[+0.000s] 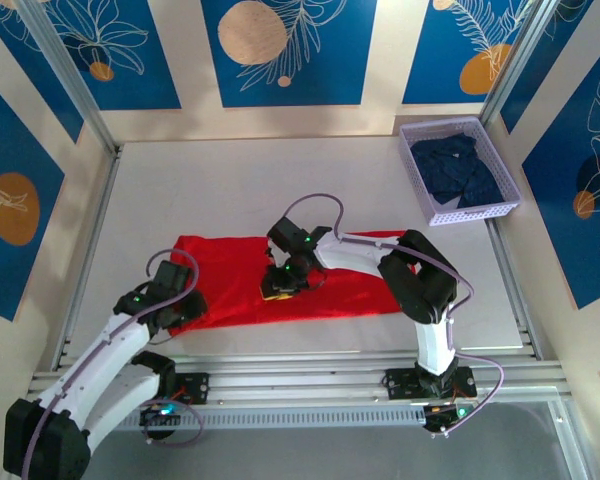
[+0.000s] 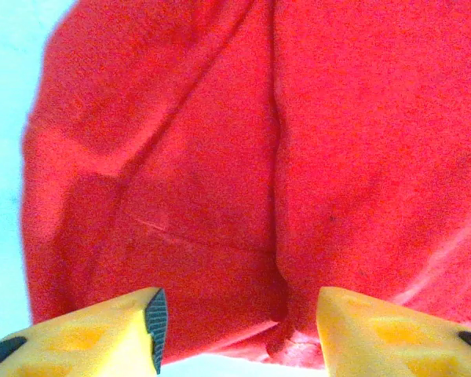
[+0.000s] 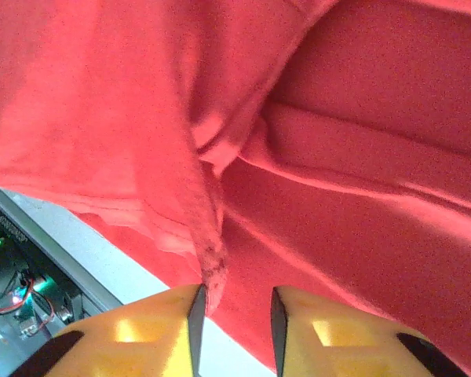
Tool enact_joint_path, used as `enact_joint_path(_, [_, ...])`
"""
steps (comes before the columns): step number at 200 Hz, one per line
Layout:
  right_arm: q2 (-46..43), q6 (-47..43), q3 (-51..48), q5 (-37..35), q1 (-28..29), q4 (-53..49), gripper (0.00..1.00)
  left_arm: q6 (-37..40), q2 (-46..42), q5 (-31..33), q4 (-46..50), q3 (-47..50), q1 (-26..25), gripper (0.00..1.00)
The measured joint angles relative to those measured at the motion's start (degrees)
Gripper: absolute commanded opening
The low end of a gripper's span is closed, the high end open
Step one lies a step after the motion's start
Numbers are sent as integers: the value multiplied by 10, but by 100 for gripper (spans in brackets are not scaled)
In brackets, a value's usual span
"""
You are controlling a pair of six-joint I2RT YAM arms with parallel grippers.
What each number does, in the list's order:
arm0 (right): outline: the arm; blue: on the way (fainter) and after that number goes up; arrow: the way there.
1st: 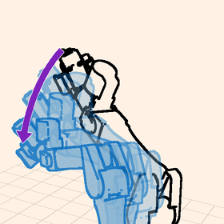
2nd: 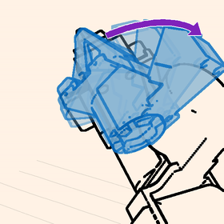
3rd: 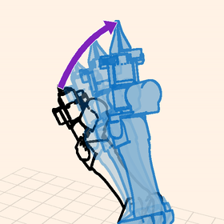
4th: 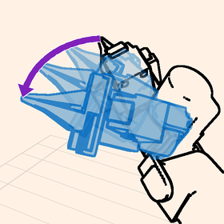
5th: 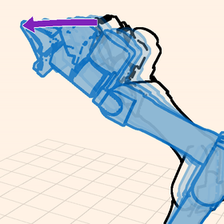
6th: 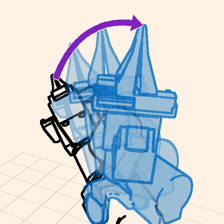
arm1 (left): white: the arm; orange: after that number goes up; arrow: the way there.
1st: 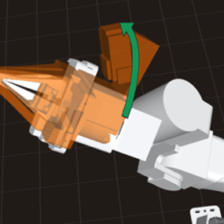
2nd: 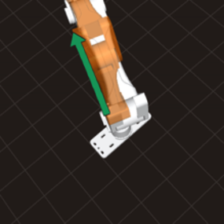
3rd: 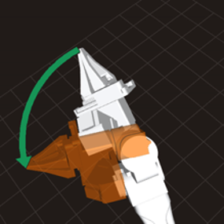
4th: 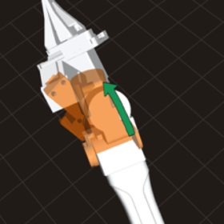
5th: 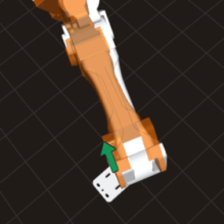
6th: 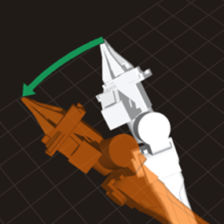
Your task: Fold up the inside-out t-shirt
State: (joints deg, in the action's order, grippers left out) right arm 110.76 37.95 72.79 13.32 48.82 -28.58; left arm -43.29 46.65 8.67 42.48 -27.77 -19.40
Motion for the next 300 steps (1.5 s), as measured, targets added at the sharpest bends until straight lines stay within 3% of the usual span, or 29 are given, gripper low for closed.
enact_joint_path(36, [-35, -33, 0, -14, -5, -5, 44, 54, 36, 54, -45, -49, 37, 79])
enact_joint_path(74, [-63, -56, 1, -13, -5, 26, 50, 107, 164, 17, -137, -90, 143, 94])
enact_joint_path(93, [-69, -68, -3, -13, -8, 39, 62, 128, 238, -13, -165, -111, 176, 100])
enact_joint_path(122, [-98, -76, -43, -6, -24, 62, 71, 161, 314, -54, -181, -137, 189, 100])
enact_joint_path(206, [-123, -76, -99, 29, -65, 110, 71, 212, 389, -93, -181, -153, 194, 99])
enact_joint_path(300, [-123, -67, -99, 41, -72, 118, 71, 210, 356, -236, -231, -110, 166, 67])
